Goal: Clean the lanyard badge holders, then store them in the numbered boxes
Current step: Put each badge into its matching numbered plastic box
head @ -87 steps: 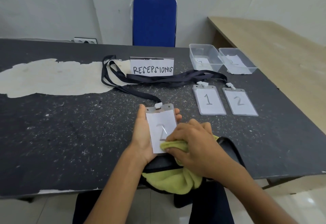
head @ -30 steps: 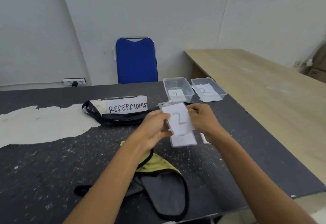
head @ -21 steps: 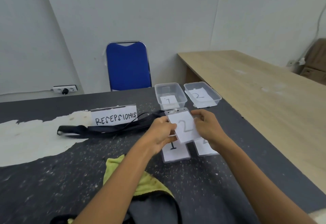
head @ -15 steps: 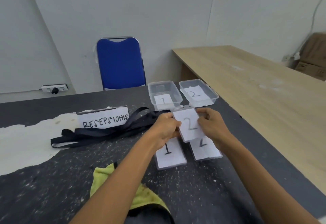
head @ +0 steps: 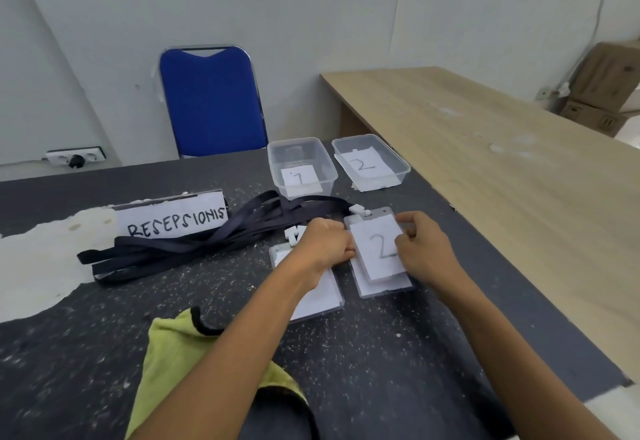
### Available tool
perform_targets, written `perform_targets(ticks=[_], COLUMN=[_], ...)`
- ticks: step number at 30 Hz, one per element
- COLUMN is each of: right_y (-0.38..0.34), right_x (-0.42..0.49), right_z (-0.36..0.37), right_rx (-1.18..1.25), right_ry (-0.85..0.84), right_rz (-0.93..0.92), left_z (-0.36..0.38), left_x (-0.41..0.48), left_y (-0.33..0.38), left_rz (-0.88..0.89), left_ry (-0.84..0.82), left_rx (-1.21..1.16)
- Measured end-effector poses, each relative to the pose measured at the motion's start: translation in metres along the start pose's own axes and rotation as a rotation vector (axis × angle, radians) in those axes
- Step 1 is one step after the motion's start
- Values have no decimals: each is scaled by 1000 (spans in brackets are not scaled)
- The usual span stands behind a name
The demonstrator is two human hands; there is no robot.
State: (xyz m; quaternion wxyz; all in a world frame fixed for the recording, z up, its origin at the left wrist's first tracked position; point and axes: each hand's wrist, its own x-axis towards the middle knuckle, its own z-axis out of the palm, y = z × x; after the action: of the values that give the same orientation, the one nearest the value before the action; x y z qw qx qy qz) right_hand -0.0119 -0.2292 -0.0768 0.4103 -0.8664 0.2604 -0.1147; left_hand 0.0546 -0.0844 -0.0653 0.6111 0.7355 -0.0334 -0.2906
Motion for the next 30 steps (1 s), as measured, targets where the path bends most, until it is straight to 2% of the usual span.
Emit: perform_targets(ticks=[3,7,14,20,25,30], right_y=[3,8,17,23,25,22], right_x=[-5,-9,-19,-21,-19,-21], right_z=[4,8,14,22,23,22], right_rx=[-57,-177,-106,-118,-130,-127], right_ry=[-16,-27,62,123,171,173], right_rz=[-12,-69,-129,-186,-199,-165], left_z=[3,3,12,11,13,9], left_x=[-2,-1,-10,-13,-9,-18], left_y=[-5,-8,-12,-20,-28,-17], left_rz=[12,-20,33,68,85,4], left_ry=[44,39,57,75,23,38], left_rx=[134,159,198,170,103,-16])
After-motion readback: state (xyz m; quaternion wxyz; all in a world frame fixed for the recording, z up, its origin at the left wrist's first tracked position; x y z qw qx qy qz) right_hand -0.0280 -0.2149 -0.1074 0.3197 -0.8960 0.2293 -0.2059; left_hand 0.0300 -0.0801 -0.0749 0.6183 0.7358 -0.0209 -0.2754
